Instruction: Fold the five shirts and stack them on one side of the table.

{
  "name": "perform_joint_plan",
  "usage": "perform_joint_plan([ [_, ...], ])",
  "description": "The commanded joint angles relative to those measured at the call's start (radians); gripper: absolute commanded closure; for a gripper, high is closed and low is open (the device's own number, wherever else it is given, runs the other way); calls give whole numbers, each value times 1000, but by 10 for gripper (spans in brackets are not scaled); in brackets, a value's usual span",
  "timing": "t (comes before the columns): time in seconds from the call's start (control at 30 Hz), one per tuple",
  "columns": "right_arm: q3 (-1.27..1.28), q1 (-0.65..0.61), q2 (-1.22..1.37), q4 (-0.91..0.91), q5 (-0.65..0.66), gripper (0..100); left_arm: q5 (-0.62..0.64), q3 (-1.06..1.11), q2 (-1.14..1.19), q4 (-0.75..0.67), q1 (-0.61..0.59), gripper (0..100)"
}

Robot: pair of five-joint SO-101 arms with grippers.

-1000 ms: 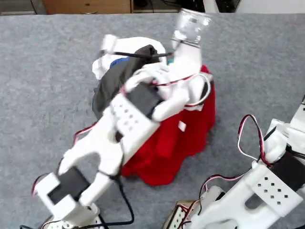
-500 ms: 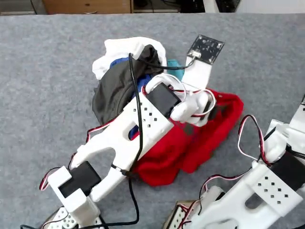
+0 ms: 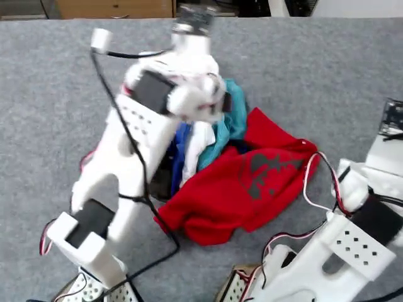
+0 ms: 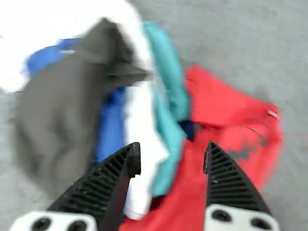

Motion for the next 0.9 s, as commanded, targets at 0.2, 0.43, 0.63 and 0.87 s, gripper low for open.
perform_joint_plan([
  [0.2, 1, -202, -1, 0, 9, 846, 11, 242, -2, -250, -244, 783],
  [0.43, 1, -263, -1, 0, 9, 846, 12, 451, -1, -436, -158, 756],
  [0.63, 21, -262, -1, -5, 9, 846, 48, 580, 113, -628, -141, 729],
  [0.87, 56, -263, -1, -5, 9, 846, 35, 440, 478, -543, -135, 731],
])
